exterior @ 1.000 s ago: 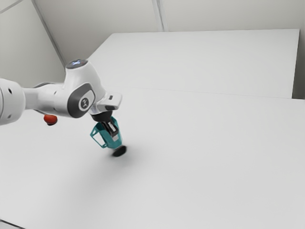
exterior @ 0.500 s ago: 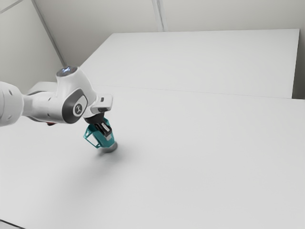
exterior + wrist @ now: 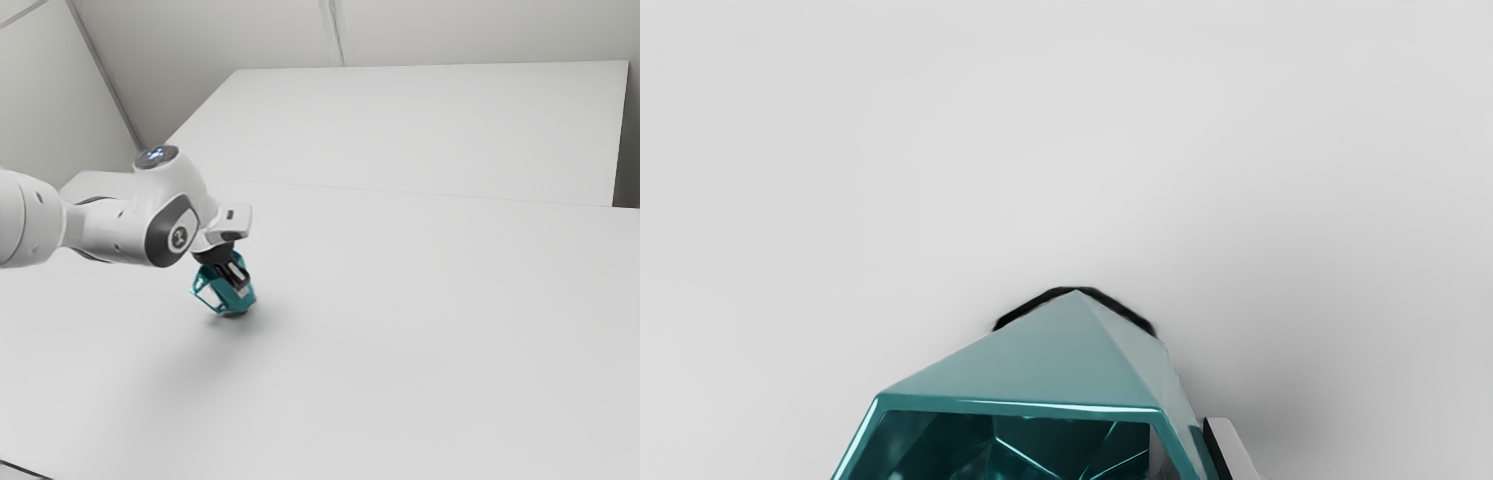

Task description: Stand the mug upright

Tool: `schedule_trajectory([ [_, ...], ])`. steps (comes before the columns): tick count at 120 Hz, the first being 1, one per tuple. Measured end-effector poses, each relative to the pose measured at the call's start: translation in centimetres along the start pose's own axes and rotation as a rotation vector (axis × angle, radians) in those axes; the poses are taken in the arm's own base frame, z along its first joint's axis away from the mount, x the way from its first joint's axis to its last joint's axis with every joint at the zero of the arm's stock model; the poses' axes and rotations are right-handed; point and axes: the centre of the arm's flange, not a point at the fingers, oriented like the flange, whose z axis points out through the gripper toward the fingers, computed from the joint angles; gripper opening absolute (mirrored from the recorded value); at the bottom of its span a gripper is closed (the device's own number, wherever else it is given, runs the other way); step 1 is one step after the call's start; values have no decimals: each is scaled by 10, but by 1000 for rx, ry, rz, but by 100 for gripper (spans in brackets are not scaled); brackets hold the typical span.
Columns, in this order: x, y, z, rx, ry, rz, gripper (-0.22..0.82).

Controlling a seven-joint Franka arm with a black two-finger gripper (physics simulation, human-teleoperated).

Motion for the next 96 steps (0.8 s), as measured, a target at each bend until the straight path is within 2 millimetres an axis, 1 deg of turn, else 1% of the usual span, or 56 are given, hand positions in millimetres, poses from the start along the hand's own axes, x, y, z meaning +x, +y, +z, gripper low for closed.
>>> schedule_trajectory([
  [10,3,6,0,-4,3,9,-14],
  [21,3,7,0,-7,4,11,-8],
  [60,-3,-7,-2,-4,7,-13,16],
  [77,-1,-9,-5,-2,14,-11,23],
  [96,5,-4,-9,-1,25,-1,27],
])
